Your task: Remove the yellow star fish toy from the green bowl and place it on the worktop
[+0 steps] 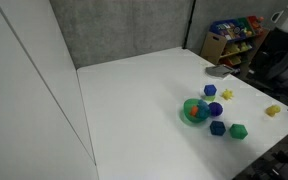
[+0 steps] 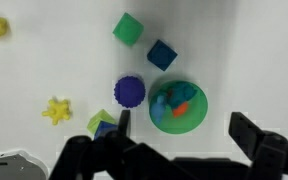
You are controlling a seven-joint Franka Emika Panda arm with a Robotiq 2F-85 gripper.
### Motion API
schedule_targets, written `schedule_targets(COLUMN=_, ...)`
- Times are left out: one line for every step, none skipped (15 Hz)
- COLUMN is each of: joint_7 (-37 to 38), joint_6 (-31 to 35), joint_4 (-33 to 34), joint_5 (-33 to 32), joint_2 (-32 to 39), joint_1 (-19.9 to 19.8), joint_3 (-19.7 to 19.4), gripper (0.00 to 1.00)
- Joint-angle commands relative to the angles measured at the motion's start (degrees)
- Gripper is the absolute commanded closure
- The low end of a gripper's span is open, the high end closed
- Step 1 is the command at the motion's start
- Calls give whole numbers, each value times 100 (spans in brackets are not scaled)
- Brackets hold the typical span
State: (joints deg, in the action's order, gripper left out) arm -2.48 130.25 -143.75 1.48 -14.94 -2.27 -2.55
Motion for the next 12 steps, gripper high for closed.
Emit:
schedule_targets(joint_7=66, joint_6=-828, joint_4=241, joint_5=181, joint_2=-603, joint_1=47, joint_3=-11, gripper=0)
schedule_targets(joint_7=92, joint_6=-1039, joint_4=327, joint_5=198, joint_2=-698, joint_1=44, joint_3=-6, gripper=0)
schedule_targets(joint_7=105, joint_6=-1260, joint_4=425, joint_5=213, joint_2=-751, joint_1=42, joint_3=-4, gripper=0)
schedule_targets(joint_7=159, joint_6=-1412, joint_4=504, joint_5=217, joint_2=-806, joint_1=33, joint_3=11, gripper=0)
schedule_targets(joint_7=207, joint_6=-1548, joint_4=574, joint_5=200, joint_2=-839, joint_1=23, joint_3=25, gripper=0)
schedule_targets(joint_7=258, joint_6=-1669, joint_4=640, joint_5=170, joint_2=-861, joint_1=11, joint_3=42, gripper=0)
schedule_targets(joint_7=336, joint_6=-1756, joint_4=692, joint_5=143, joint_2=-866, joint_1=-3, joint_3=60, gripper=0)
schedule_targets(joint_7=128, joint_6=-1497, joint_4=521, joint_5=135, joint_2=-851, joint_1=12, joint_3=2, gripper=0)
schedule_targets(joint_7=138, joint_6=-1531, joint_4=547, joint_5=135, joint_2=-860, joint_1=11, joint_3=4, gripper=0)
schedule_targets(joint_7=138, joint_6=-1530, joint_4=539, joint_5=135, joint_2=-856, joint_1=11, joint_3=4, gripper=0)
schedule_targets(joint_7=138, joint_6=-1528, joint_4=530, joint_5=135, joint_2=-848, joint_1=11, joint_3=4, gripper=0)
schedule_targets(joint_7=138, joint_6=-1526, joint_4=525, joint_5=135, joint_2=-839, joint_1=11, joint_3=4, gripper=0)
